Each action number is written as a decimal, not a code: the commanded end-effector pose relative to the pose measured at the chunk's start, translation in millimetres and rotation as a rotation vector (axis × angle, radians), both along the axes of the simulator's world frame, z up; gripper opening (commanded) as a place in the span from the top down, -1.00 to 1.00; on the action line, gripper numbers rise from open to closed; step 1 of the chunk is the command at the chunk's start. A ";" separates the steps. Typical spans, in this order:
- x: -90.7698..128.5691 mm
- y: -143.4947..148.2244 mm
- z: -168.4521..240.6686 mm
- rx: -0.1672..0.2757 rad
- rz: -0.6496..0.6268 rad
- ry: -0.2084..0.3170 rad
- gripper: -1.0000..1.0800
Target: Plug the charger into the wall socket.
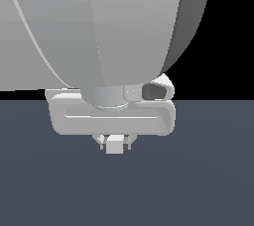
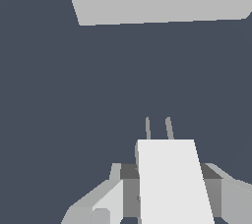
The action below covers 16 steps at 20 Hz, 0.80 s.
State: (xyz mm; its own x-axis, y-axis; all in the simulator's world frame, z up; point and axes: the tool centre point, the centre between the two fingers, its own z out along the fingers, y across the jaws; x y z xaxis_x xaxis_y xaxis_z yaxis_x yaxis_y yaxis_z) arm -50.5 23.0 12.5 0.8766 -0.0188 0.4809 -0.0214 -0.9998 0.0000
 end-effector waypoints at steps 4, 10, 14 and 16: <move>0.6 1.4 -1.0 0.001 0.002 0.000 1.00; 0.7 -0.4 5.7 0.000 0.005 0.000 1.00; 2.3 -2.0 18.5 -0.001 0.015 0.000 1.00; 3.5 -3.0 27.7 -0.002 0.022 -0.001 1.00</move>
